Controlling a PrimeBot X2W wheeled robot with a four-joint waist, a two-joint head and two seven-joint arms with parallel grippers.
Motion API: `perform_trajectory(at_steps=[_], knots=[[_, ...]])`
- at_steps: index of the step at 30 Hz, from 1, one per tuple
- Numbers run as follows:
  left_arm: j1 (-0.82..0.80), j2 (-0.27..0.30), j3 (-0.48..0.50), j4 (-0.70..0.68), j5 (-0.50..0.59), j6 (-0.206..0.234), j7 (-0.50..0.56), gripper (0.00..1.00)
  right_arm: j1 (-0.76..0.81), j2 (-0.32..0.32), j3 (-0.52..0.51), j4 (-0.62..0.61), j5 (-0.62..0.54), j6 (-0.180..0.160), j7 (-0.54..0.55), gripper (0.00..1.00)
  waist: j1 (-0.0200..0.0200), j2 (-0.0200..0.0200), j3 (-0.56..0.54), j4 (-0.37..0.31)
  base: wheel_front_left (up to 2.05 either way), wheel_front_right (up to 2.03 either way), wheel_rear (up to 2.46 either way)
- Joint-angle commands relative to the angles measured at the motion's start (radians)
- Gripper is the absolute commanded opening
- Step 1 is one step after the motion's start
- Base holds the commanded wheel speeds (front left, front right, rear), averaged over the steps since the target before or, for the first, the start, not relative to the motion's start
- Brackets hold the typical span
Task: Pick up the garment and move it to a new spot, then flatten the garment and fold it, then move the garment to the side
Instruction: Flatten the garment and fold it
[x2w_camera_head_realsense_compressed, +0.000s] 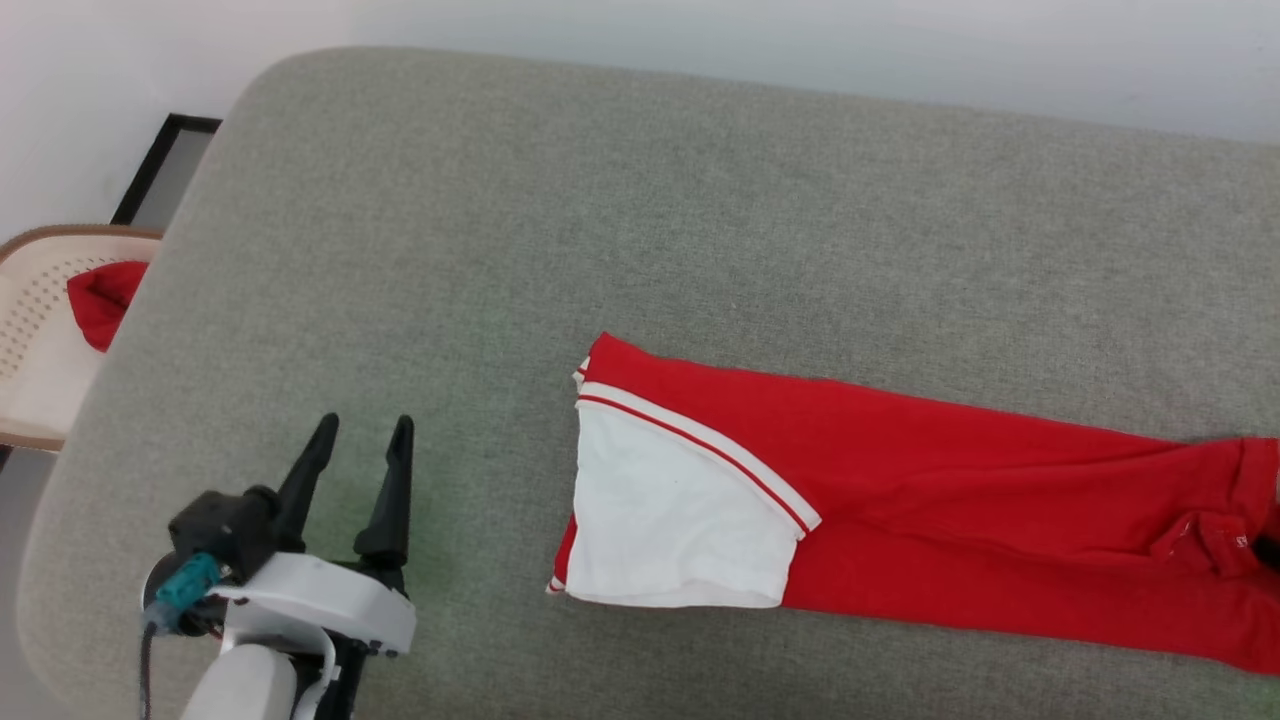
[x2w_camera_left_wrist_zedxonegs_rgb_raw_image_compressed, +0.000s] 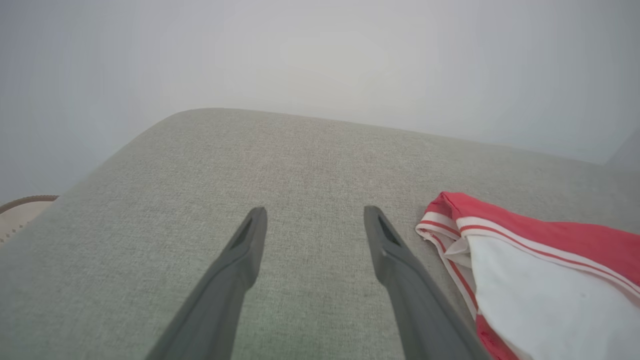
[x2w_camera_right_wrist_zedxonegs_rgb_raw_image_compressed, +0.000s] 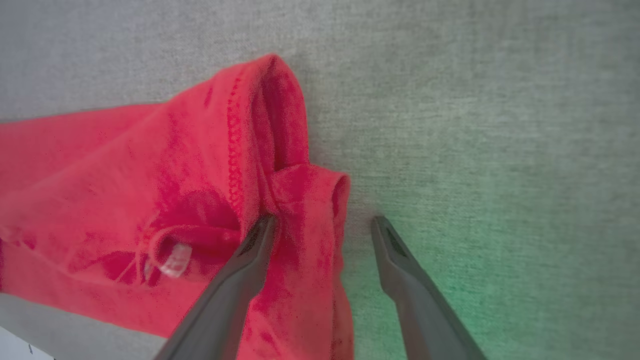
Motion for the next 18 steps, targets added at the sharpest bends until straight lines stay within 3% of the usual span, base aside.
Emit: perform_trajectory(at_steps=[1,9,10,11,12,18], knots=[[-0.001,-0.010,0.015,-0.003,0.030,-0.005,0.000,1.00,-0.010,0.029,0.018,0.007,-0.010,0.000,0.017,1.00,0.0000,0.0000,0.006,0.002,0.00,0.00,0.00],[-0.008,-0.054,0.040,0.000,0.135,-0.015,0.000,1.00,-0.036,0.129,0.096,0.062,-0.093,0.003,0.064,1.00,0.0000,0.0000,0.022,0.012,0.00,0.00,0.00],[-0.009,-0.061,0.040,0.003,0.136,-0.017,0.000,1.00,-0.040,0.143,0.106,0.067,-0.101,0.003,0.069,0.49,0.0000,0.0000,0.024,0.013,0.00,0.00,0.00],[-0.011,-0.065,0.044,0.003,0.140,-0.018,0.000,1.00,-0.044,0.156,0.112,0.073,-0.106,0.004,0.073,0.21,0.0000,0.0000,0.027,0.014,0.00,0.00,0.00],[-0.013,-0.069,0.048,0.002,0.145,-0.019,0.000,1.00,-0.046,0.166,0.119,0.078,-0.107,0.004,0.080,0.00,0.0000,0.0000,0.029,0.015,0.00,0.00,0.00],[0.002,-0.067,0.057,0.011,0.158,-0.019,0.000,1.00,-0.056,0.159,0.075,0.060,-0.107,0.002,0.053,0.00,0.0000,0.0000,0.030,0.004,0.00,0.00,0.00]])
